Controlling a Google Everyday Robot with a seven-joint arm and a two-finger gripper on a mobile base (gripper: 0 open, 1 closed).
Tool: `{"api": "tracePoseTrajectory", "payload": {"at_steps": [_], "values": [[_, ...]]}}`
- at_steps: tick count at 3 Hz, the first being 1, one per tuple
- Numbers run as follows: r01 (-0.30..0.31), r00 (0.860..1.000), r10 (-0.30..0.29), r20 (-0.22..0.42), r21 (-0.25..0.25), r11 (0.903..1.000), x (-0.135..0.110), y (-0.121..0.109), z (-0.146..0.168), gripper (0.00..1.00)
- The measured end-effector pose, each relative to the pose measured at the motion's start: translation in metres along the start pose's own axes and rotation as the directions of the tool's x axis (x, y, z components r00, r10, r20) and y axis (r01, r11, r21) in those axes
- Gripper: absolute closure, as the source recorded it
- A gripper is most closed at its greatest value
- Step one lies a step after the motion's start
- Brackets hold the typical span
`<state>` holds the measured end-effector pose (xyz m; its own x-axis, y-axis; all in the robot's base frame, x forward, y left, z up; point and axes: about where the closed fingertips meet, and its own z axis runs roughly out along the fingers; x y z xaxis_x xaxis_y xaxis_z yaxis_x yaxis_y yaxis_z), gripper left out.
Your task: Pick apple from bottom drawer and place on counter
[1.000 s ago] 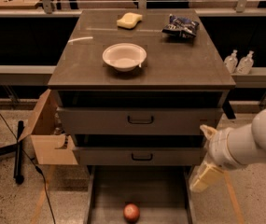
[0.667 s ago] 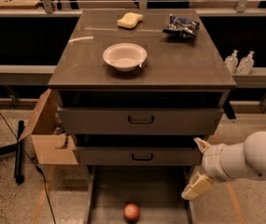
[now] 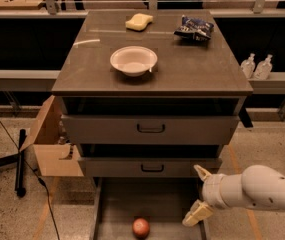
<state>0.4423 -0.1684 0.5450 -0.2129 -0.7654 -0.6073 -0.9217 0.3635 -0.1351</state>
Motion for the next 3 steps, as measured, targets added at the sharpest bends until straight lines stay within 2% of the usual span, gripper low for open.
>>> {"api": "tracePoseTrajectory", "payload": {"at_steps": [2, 3], "values": [[-0.014, 0.999, 0.010, -0.051, -0.080, 0.9967, 0.044, 0.045, 0.105, 0.00], [-0.085, 0.987, 0.074, -0.139, -0.078, 0.9933, 0.078, 0.059, 0.141, 0.00]]}}
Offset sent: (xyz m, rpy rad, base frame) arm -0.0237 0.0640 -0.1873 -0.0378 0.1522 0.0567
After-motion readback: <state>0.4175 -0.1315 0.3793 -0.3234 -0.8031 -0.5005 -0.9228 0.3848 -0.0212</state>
